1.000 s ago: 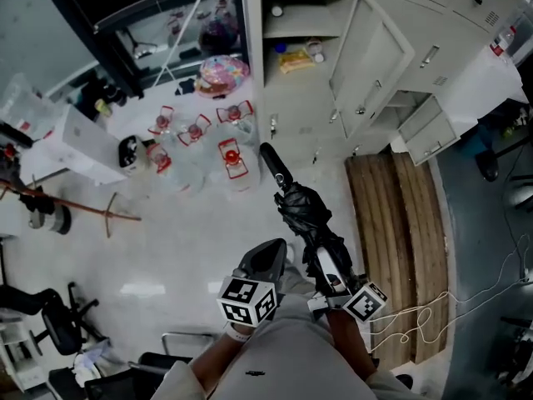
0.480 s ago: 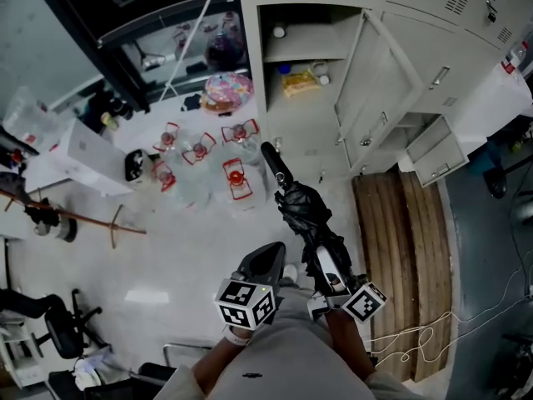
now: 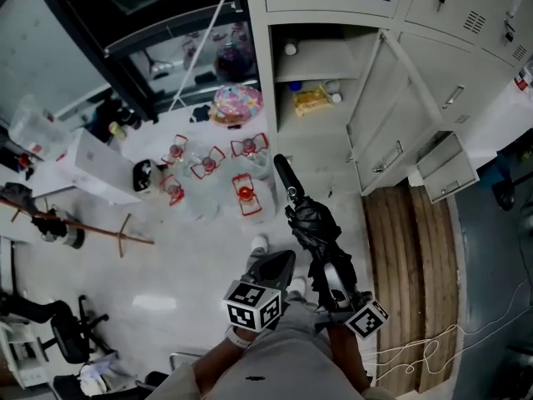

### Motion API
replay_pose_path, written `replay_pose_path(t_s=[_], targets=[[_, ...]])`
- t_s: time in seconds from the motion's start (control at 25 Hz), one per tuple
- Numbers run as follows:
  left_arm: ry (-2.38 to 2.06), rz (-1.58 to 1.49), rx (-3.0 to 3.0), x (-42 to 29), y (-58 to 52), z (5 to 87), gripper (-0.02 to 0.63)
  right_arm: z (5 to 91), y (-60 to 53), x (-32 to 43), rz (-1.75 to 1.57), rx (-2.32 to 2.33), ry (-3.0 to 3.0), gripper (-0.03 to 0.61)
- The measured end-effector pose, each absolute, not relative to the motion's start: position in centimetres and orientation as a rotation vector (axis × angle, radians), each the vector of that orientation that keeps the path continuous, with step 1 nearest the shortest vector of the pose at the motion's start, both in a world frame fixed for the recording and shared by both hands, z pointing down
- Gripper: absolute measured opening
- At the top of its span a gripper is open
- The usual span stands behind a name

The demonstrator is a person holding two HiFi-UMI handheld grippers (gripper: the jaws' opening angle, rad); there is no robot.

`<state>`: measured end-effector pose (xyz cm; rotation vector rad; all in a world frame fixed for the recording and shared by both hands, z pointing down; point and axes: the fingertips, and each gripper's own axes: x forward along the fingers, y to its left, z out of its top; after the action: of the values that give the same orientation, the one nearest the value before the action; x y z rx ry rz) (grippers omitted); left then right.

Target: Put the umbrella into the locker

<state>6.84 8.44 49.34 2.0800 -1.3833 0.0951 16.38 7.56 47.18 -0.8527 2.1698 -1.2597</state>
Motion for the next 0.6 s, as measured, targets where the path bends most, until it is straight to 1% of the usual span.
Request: replay_pose_path(t_s=[0.36,0.6], targets=[[-1.317,0.099,2.137,4.5,3.4,47.7,0.011,46.2,3.6,13.1,-1.231,-0.878,2.132,0.25],[-1.258,0.084,2.163,2.1,-0.9,46.9,0.011,44.9,-0.2,12.6,-1.163,-0.962,2.095,0.25]])
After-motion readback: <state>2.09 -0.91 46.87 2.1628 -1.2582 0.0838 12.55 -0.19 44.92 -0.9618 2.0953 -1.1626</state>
